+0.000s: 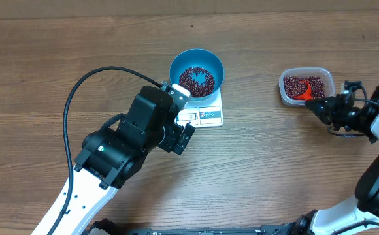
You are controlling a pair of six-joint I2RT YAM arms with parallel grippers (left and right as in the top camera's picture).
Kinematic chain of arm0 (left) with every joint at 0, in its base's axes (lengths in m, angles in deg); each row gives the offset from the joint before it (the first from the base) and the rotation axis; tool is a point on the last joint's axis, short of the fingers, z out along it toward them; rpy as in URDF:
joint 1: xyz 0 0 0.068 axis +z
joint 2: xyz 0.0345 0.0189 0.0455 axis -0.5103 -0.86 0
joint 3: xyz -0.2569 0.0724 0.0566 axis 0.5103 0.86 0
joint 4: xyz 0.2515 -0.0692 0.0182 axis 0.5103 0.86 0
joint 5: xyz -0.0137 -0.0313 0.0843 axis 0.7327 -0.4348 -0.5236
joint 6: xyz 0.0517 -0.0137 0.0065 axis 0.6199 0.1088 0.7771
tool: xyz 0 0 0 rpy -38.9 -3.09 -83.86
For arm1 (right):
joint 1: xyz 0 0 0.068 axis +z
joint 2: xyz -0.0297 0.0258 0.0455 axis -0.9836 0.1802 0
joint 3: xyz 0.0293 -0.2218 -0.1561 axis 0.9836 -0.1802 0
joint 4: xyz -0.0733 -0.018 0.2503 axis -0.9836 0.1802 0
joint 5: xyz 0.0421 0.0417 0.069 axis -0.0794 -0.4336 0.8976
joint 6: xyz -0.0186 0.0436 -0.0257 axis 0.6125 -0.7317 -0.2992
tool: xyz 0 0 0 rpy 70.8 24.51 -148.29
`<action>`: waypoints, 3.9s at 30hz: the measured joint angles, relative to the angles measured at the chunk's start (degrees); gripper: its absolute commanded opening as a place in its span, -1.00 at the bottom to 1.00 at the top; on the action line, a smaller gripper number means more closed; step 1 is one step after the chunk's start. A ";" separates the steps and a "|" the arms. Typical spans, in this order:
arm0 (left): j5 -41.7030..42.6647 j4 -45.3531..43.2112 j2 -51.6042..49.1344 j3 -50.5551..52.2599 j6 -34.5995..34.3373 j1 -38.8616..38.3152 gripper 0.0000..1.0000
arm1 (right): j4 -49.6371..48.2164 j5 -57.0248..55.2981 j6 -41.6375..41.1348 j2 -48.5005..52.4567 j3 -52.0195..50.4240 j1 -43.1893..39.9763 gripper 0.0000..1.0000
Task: Scoop item into bowl and weigh 150g on scale
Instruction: 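Drag the scoop through the red beans to fill it, then carry the filled scoop left over the teal bowl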
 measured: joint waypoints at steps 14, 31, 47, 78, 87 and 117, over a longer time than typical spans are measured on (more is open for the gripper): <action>0.00 0.00 0.00 0.00 0.00 0.00 0.99 | 0.50 9.44 -0.46 0.00 -0.02 -4.15 -0.93; -0.02 0.00 0.00 0.00 0.00 0.00 0.99 | 0.59 19.89 -0.61 0.04 -0.02 -4.31 -0.93; 0.00 0.00 0.00 0.00 0.00 0.00 0.99 | 1.01 27.65 -0.59 0.04 -0.02 -2.49 -0.93; 0.00 0.00 0.00 0.00 0.00 0.00 0.99 | 0.33 30.53 -0.61 0.04 -0.02 17.94 -0.93; 0.00 0.00 0.00 0.00 0.00 0.00 0.99 | -2.49 30.77 -1.55 0.04 -0.04 21.27 -0.93; 0.00 0.00 0.00 0.00 0.00 0.00 0.99 | -28.44 23.12 -19.71 0.04 -0.17 29.40 -0.92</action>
